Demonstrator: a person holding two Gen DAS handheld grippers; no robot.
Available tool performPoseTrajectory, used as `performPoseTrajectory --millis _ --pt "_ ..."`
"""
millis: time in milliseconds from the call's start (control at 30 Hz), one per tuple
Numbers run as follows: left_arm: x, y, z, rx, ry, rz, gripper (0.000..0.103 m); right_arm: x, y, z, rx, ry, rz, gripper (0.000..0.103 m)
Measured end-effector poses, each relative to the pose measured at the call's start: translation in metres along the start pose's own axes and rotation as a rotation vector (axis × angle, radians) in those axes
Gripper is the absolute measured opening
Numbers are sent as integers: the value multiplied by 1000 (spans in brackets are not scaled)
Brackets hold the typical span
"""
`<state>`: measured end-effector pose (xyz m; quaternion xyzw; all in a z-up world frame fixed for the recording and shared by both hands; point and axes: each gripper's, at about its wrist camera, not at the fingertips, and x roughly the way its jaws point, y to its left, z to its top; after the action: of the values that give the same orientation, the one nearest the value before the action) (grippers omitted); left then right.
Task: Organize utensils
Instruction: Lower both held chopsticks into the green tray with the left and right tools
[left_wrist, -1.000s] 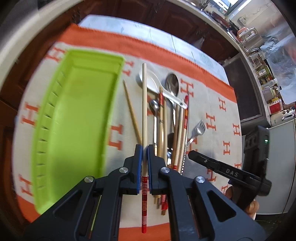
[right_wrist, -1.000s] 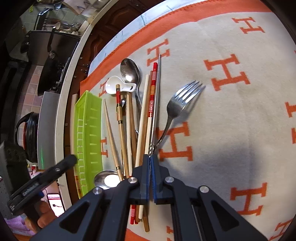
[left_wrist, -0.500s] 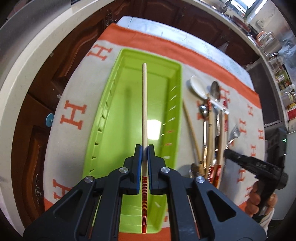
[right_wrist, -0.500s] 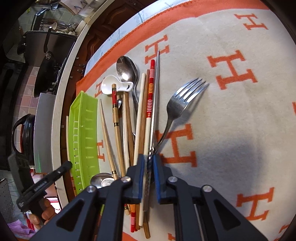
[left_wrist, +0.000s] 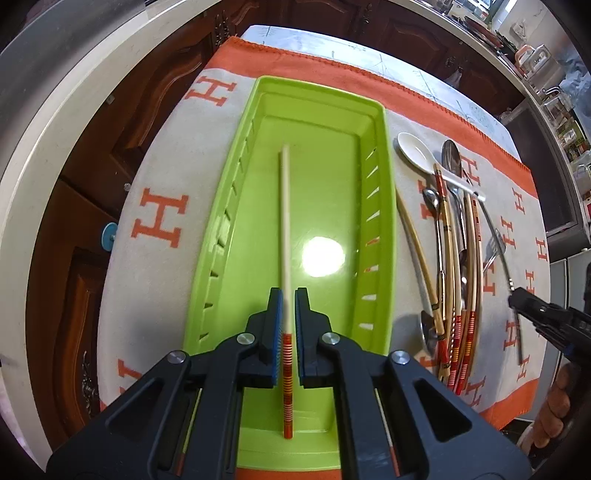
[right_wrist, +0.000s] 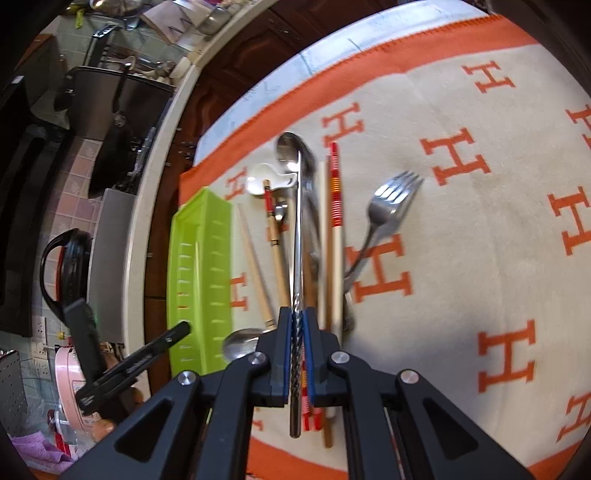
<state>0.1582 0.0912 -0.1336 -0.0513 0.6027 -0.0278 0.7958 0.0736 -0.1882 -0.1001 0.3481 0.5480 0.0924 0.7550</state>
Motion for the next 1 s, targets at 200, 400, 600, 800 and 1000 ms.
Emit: performPoseTrajectory --millis 200,400,600,800,1000 --pt "-6 7 -11 15 -23 3 4 -11 18 -11 17 -9 72 5" --pt "-11 11 -24 28 -33 -18 4 -12 50 -23 11 18 174 5" --pt "-18 19 -30 14 -53 -40 4 -2 89 -26 -4 20 199 5" --pt "-28 24 -33 4 -86 -20 4 37 122 -22 -60 23 75 5" --pt "-42 24 -37 30 -138 28 41 89 139 -31 -138 94 -63 6"
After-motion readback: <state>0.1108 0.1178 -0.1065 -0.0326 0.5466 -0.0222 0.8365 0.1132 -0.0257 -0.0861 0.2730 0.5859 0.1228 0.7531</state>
